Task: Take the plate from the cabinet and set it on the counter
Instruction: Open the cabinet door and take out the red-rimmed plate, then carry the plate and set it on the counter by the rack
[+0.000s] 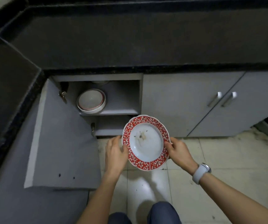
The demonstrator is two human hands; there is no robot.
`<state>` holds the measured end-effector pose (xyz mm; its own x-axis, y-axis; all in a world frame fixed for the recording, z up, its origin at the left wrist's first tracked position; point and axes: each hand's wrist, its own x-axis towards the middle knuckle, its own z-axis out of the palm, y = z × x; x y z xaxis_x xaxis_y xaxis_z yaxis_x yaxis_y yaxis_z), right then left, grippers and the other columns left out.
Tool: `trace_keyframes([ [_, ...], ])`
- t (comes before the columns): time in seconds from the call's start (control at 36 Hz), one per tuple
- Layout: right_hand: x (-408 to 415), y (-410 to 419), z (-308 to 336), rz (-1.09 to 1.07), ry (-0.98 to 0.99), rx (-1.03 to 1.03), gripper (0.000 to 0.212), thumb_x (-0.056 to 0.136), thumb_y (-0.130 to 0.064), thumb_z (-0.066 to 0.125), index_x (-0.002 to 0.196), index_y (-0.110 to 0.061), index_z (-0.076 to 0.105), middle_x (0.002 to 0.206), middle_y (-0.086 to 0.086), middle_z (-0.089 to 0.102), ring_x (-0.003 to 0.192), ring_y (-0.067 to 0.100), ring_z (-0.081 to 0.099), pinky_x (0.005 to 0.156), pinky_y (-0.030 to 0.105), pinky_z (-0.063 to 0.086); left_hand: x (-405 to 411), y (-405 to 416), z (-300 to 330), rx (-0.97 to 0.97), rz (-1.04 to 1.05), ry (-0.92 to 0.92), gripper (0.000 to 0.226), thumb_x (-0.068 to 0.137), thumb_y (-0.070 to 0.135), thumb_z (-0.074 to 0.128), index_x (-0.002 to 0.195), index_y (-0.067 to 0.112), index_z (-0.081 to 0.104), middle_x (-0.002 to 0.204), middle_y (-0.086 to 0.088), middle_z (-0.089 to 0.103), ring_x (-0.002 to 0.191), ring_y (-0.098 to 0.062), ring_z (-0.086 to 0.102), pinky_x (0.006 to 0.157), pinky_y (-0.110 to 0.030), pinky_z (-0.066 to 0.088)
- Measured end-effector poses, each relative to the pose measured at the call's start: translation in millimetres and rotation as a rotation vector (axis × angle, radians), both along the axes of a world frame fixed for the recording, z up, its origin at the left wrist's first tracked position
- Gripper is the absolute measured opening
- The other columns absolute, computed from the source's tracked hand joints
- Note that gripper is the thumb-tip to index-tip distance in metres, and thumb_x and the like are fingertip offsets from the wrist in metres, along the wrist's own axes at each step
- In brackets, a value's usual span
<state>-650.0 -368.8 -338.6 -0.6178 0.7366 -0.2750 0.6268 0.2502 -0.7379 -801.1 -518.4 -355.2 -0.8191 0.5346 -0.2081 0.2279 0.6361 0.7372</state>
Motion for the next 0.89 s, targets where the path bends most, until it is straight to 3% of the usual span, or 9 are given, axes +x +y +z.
trace_keyframes([
  [0.08, 31, 6, 52, -0.019, -0.009, -0.077, 0.030, 0.080, -0.033, 0.042, 0.094, -0.016, 0.063, 0.090, 0.015, 0.072, 0.079, 0.033, 0.068, 0.071, 0.053, 0.056, 14, 3, 54, -0.043, -0.002, -0.088, 0.051, 0.089, 0.020, 0.050, 0.137, 0.011, 0.035, 0.146, -0.014, 0.034, 0.136, -0.028, 0.031, 0.113, -0.040, 0.025],
  [0.17, 59, 14, 105, -0.050, -0.029, -0.135, 0.020, 0.085, -0.029, 0.045, 0.090, -0.018, 0.062, 0.085, 0.013, 0.071, 0.074, 0.030, 0.069, 0.067, 0.050, 0.058, 28, 14, 110, -0.082, -0.032, -0.169, 0.058, 0.091, 0.024, 0.049, 0.142, 0.014, 0.023, 0.153, -0.012, 0.023, 0.141, -0.027, 0.022, 0.114, -0.042, 0.022],
  [0.31, 98, 27, 179, -0.121, 0.052, -0.270, 0.014, 0.092, -0.009, 0.044, 0.093, -0.016, 0.056, 0.083, 0.006, 0.064, 0.060, 0.005, 0.064, 0.044, 0.016, 0.050, 50, 41, 188, -0.154, -0.143, -0.297, 0.069, 0.090, 0.042, 0.047, 0.145, 0.022, 0.011, 0.156, -0.009, 0.016, 0.142, -0.029, 0.021, 0.113, -0.050, 0.024],
  [0.39, 122, 37, 210, -0.155, 0.097, -0.317, 0.014, 0.093, -0.009, 0.043, 0.095, -0.017, 0.055, 0.083, 0.005, 0.064, 0.062, 0.007, 0.065, 0.045, 0.018, 0.052, 65, 61, 226, -0.102, -0.213, -0.350, 0.055, 0.091, 0.042, 0.046, 0.139, 0.023, 0.029, 0.143, -0.008, 0.043, 0.129, -0.030, 0.044, 0.104, -0.047, 0.040],
  [0.47, 148, 49, 230, -0.225, 0.125, -0.322, 0.013, 0.093, -0.011, 0.043, 0.098, -0.018, 0.054, 0.085, 0.007, 0.065, 0.067, 0.016, 0.066, 0.051, 0.025, 0.058, 83, 87, 250, -0.028, -0.291, -0.303, 0.023, 0.091, 0.026, 0.046, 0.112, 0.033, 0.052, 0.112, -0.001, 0.063, 0.105, -0.024, 0.059, 0.087, -0.035, 0.047],
  [0.58, 185, 68, 241, -0.358, 0.143, -0.265, 0.018, 0.094, -0.016, 0.043, 0.107, -0.015, 0.054, 0.088, 0.007, 0.065, 0.071, 0.020, 0.066, 0.053, 0.030, 0.057, 113, 127, 265, -0.057, -0.341, -0.237, 0.030, 0.090, 0.020, 0.048, 0.119, 0.017, 0.056, 0.118, -0.011, 0.065, 0.093, -0.019, 0.056, 0.080, -0.029, 0.042],
  [0.72, 230, 84, 251, -0.536, 0.164, -0.234, 0.026, 0.094, -0.016, 0.042, 0.116, -0.009, 0.053, 0.090, 0.008, 0.063, 0.066, 0.010, 0.062, 0.041, 0.014, 0.048, 152, 178, 277, -0.056, -0.472, -0.191, 0.028, 0.090, 0.018, 0.047, 0.116, 0.014, 0.058, 0.116, -0.011, 0.065, 0.100, -0.027, 0.059, 0.082, -0.031, 0.044],
  [0.81, 255, 94, 260, -0.663, 0.197, -0.233, 0.024, 0.094, -0.018, 0.042, 0.114, -0.014, 0.053, 0.086, 0.004, 0.064, 0.067, 0.012, 0.063, 0.045, 0.019, 0.053, 171, 213, 282, -0.041, -0.583, -0.190, 0.027, 0.089, 0.017, 0.046, 0.112, 0.016, 0.061, 0.111, -0.008, 0.068, 0.093, -0.021, 0.058, 0.080, -0.028, 0.041],
  [0.89, 276, 106, 263, -0.793, 0.181, -0.208, 0.020, 0.093, -0.020, 0.041, 0.108, -0.016, 0.053, 0.086, 0.006, 0.064, 0.069, 0.017, 0.064, 0.051, 0.029, 0.055, 191, 251, 286, -0.025, -0.674, -0.183, 0.025, 0.088, 0.020, 0.047, 0.106, 0.018, 0.064, 0.105, -0.003, 0.068, 0.096, -0.026, 0.061, 0.079, -0.028, 0.041],
])
